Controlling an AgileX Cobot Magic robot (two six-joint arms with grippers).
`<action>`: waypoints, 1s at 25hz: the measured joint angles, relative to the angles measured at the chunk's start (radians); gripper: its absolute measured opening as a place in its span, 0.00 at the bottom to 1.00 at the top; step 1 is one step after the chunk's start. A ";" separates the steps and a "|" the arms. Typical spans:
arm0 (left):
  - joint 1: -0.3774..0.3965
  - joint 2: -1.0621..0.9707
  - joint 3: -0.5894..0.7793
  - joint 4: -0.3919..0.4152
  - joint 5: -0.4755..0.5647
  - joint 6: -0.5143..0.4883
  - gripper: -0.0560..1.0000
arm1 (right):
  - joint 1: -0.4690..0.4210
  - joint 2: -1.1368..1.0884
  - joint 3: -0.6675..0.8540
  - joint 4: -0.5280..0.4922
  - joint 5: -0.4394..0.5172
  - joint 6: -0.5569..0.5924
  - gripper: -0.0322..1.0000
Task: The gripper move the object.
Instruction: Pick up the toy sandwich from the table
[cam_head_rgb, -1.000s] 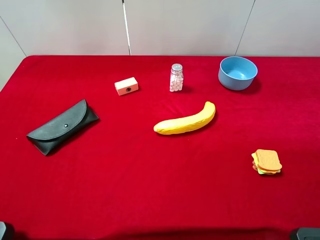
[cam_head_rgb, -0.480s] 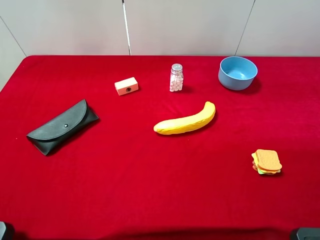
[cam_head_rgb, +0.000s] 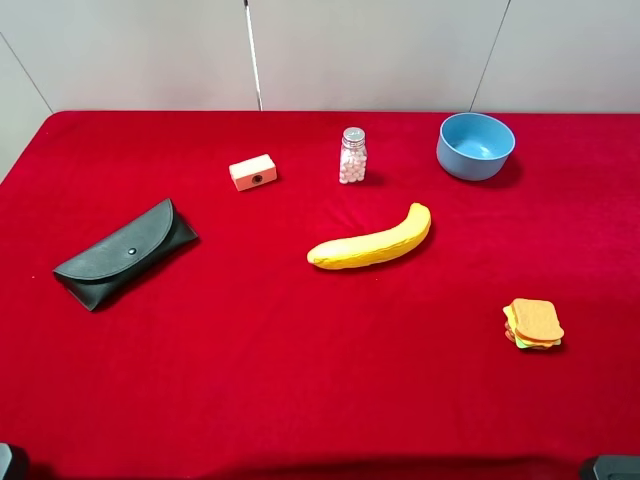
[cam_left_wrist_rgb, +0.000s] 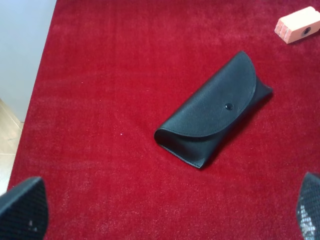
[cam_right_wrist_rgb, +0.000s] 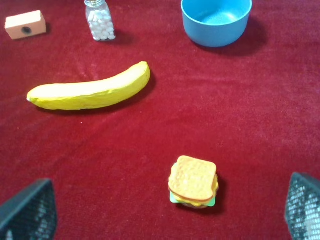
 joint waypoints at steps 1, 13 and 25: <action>0.000 0.000 0.000 0.000 0.000 0.000 0.99 | 0.000 0.000 0.000 0.001 0.001 0.003 0.70; 0.000 0.000 0.000 0.000 0.000 0.000 0.99 | 0.000 0.024 0.000 0.017 0.003 0.029 0.70; 0.000 0.000 0.000 0.000 0.000 0.000 0.99 | 0.000 0.375 0.000 0.071 -0.099 0.008 0.70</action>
